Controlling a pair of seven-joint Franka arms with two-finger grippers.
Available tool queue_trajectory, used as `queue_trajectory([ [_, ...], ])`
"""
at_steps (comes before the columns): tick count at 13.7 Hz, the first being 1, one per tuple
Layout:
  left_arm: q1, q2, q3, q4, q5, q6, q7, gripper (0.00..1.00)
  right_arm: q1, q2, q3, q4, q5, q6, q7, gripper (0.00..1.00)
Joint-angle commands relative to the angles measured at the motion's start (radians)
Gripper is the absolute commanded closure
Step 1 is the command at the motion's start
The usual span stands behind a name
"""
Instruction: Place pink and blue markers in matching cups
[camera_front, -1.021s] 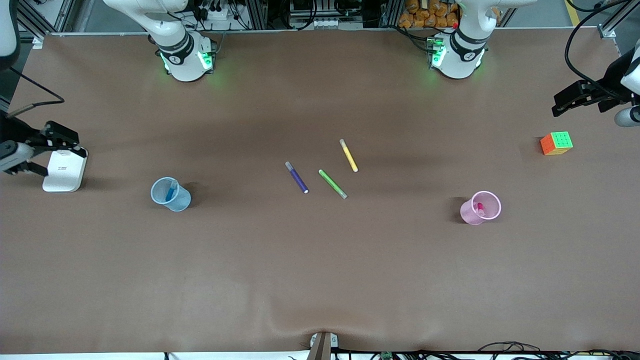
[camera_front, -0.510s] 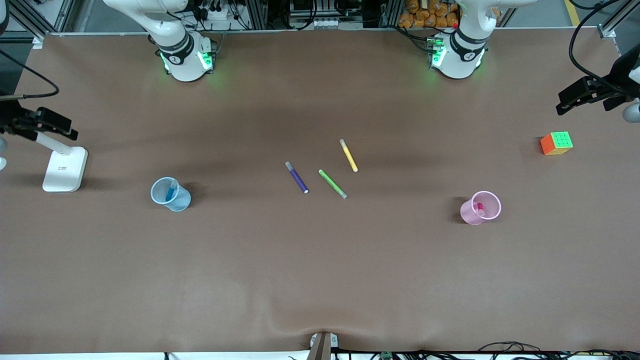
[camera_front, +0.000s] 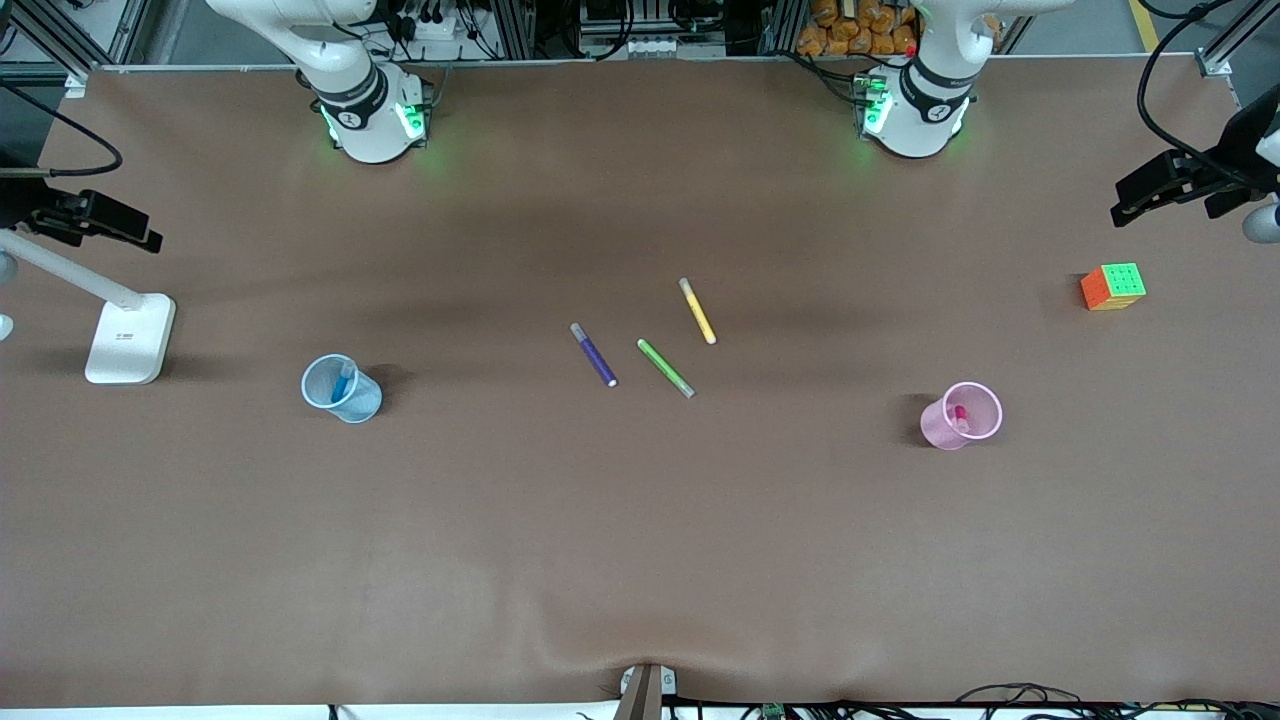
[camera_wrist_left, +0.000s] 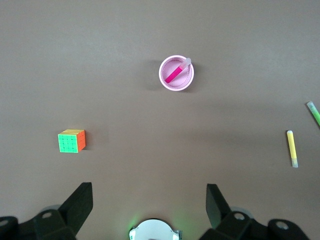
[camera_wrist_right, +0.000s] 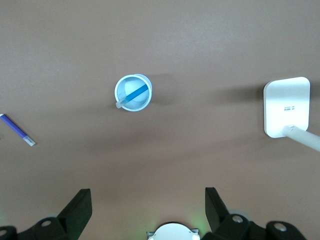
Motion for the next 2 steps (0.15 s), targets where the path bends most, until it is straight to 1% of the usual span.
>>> queue_trajectory([
  [1,0.001,-0.009,-0.001,0.008,-0.027,-0.019,0.014,0.0,0.022,-0.025,-0.005,0.002,-0.017,-0.019,0.037,0.0],
  [2,0.003,-0.009,-0.001,0.008,-0.027,-0.019,0.014,0.0,0.023,-0.027,-0.005,0.002,-0.017,-0.025,0.037,0.0],
])
